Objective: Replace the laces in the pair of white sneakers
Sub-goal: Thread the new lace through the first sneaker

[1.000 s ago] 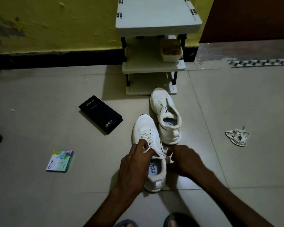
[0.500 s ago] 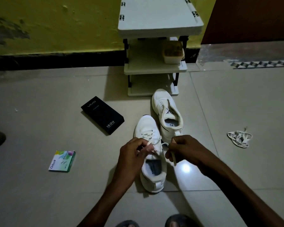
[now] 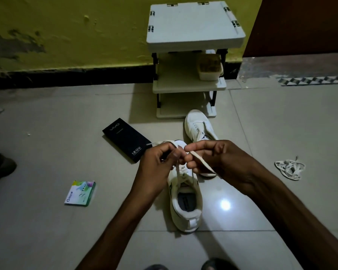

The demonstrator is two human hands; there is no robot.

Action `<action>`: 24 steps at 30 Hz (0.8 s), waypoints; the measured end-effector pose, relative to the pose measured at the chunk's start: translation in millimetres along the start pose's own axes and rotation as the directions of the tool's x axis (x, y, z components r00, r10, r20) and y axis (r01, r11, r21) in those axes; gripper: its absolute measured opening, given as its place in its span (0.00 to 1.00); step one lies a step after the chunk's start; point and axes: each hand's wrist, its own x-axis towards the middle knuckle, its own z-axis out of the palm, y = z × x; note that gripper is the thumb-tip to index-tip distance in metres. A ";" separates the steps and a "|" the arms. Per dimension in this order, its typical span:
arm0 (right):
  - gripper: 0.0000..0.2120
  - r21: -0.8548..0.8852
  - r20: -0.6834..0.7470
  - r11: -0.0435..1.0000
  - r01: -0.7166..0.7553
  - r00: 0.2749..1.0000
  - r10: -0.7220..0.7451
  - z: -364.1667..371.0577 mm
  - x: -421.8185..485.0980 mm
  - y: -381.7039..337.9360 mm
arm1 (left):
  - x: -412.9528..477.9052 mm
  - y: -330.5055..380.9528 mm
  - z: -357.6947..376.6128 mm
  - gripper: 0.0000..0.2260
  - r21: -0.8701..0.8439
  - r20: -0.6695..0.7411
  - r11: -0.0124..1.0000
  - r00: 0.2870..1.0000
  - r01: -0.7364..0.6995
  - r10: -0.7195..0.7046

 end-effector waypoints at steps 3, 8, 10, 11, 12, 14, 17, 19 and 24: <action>0.11 -0.075 -0.019 0.996 0.049 0.999 -0.051 -0.8 1.6 0.2 | 0.9 -1.2 0.1 0.10 0.000 -0.008 1.000 1.000 -0.011 0.011; 0.12 -0.117 -0.068 0.992 0.051 0.996 -0.059 -3.1 1.5 0.6 | -0.6 -0.3 2.6 0.09 -0.010 0.010 1.000 1.000 -0.003 0.003; 0.11 -0.162 -0.117 0.986 0.030 0.992 -0.049 -5.1 2.5 2.2 | -0.6 -5.4 1.9 0.09 0.111 0.041 0.993 0.999 -0.026 0.022; 0.09 -0.194 -0.160 0.981 0.012 0.986 -0.044 -5.7 3.2 3.4 | -0.4 -10.2 1.2 0.07 0.232 0.059 0.972 0.998 -0.042 0.029; 0.06 -0.223 -0.209 0.975 -0.011 0.977 -0.037 -6.1 4.2 5.0 | -1.1 -13.4 0.9 0.07 0.361 0.077 0.931 0.997 -0.046 0.019; 0.05 -0.274 -0.293 0.959 -0.070 0.956 -0.014 -7.2 6.5 10.3 | -3.9 -17.9 1.4 0.07 0.505 0.096 0.863 0.995 -0.017 -0.036; 0.05 -0.375 -0.350 0.915 -0.152 0.937 0.012 -9.3 10.2 22.0 | -9.3 -20.7 4.1 0.05 0.561 0.090 0.826 0.987 0.063 -0.136; 0.05 -0.585 -0.374 0.788 -0.191 0.926 -0.053 -11.8 14.7 34.6 | -11.9 -29.2 9.8 0.07 0.630 0.070 0.769 0.978 0.108 -0.194; 0.18 -0.901 -0.262 0.411 -0.140 0.929 -0.259 2.1 17.0 62.1 | -19.6 -50.6 28.1 0.07 0.697 0.002 0.708 0.987 0.112 -0.158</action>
